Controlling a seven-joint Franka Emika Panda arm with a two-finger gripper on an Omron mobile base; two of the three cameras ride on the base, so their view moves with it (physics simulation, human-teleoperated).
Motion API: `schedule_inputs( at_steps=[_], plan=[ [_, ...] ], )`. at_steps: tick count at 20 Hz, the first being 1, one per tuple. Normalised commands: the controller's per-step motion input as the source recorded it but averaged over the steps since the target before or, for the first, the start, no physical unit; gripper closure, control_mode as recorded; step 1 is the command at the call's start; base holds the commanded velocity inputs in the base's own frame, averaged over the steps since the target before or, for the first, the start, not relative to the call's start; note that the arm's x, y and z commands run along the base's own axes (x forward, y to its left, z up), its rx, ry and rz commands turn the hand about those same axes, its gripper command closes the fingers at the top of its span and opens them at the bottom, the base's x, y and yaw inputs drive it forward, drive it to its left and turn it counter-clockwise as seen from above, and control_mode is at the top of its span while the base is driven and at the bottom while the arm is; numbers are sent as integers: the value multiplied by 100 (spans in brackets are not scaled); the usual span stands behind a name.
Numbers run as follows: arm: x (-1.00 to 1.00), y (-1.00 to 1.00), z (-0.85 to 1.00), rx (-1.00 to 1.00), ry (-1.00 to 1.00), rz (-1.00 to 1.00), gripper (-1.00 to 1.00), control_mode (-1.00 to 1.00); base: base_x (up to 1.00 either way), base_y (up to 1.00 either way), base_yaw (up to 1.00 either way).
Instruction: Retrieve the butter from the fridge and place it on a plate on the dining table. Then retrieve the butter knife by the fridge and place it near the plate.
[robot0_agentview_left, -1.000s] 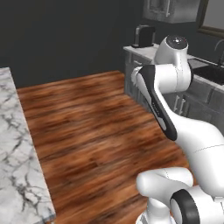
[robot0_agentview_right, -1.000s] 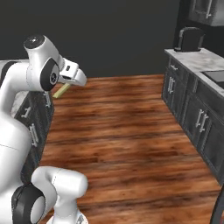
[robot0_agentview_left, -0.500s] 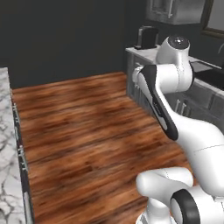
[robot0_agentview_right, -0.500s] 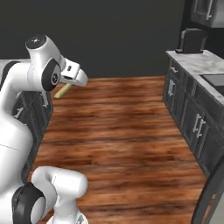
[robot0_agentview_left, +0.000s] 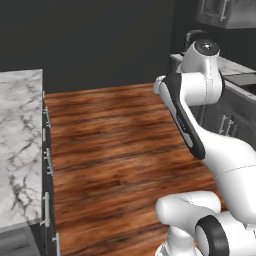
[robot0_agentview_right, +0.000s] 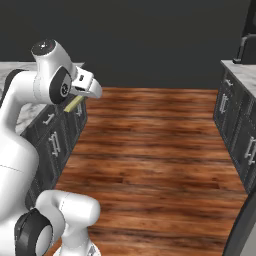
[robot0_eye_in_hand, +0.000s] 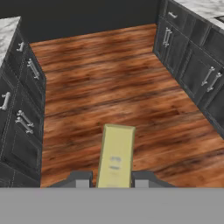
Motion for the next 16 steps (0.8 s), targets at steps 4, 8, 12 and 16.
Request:
schedule_inputs(
  at_steps=[4, 8, 12, 16],
  plan=[
    [0, 0, 0, 0, 0, 0, 100, 100, -39, 0, 38],
    [0, 0, 0, 0, 0, 0, 100, 100, -26, 0, 42],
    [0, 0, 0, 0, 0, 0, 100, 100, -17, 13, 47],
    [0, 0, 0, 0, 0, 0, 100, 100, -19, 36, 40]
  ],
)
